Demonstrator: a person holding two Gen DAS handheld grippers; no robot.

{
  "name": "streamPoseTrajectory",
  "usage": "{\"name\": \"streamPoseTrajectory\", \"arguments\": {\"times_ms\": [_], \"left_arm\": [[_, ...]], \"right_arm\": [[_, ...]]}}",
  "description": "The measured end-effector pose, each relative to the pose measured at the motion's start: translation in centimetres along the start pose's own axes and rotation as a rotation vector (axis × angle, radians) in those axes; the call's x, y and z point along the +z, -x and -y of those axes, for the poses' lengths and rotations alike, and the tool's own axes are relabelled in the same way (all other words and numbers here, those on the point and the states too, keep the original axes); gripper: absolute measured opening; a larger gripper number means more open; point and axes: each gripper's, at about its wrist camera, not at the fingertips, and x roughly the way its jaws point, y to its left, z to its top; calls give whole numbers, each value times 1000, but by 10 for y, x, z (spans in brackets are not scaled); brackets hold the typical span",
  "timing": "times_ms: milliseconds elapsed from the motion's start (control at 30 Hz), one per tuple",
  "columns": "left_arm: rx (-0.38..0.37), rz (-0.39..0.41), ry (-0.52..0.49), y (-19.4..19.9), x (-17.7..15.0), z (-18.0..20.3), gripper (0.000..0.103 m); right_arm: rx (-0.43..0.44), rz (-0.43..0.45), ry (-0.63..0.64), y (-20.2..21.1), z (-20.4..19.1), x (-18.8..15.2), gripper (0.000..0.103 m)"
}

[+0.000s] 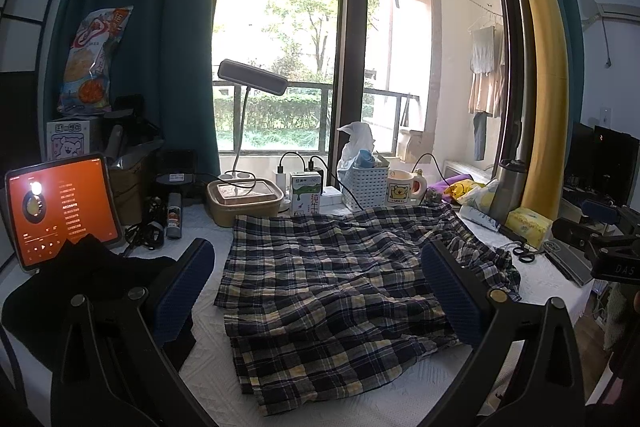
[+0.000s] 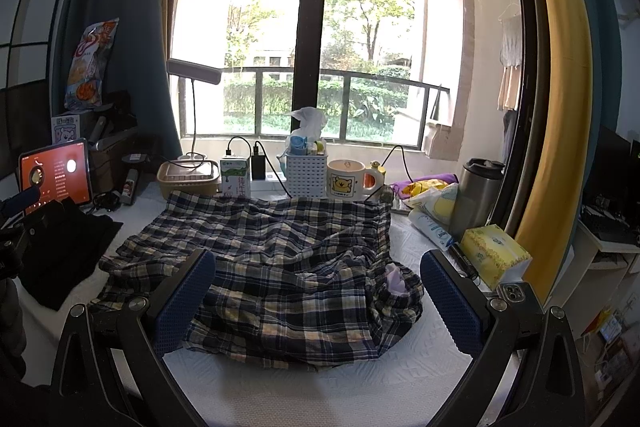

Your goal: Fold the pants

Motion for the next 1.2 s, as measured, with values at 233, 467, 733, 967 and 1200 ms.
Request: {"name": "streamPoseTrajectory", "arguments": {"times_ms": [233,467,733,967,1200], "left_arm": [[0,0,0,0,0,0,102],[2,1,-2,1,-1,-1,102],[19,-13,-52,-13,2,-3,102],[44,-104,-59,-64,0,-18,102],[80,-245,-23,-119,-16,-47,102]], "right_arm": [[0,0,0,0,0,0,103],[0,-1,0,0,0,0,103],[15,-13,14,-10,-4,-2,103],[22,-79,7,-56,11,-5,103],[-23,-175,2,-113,39,-12,103]]}}
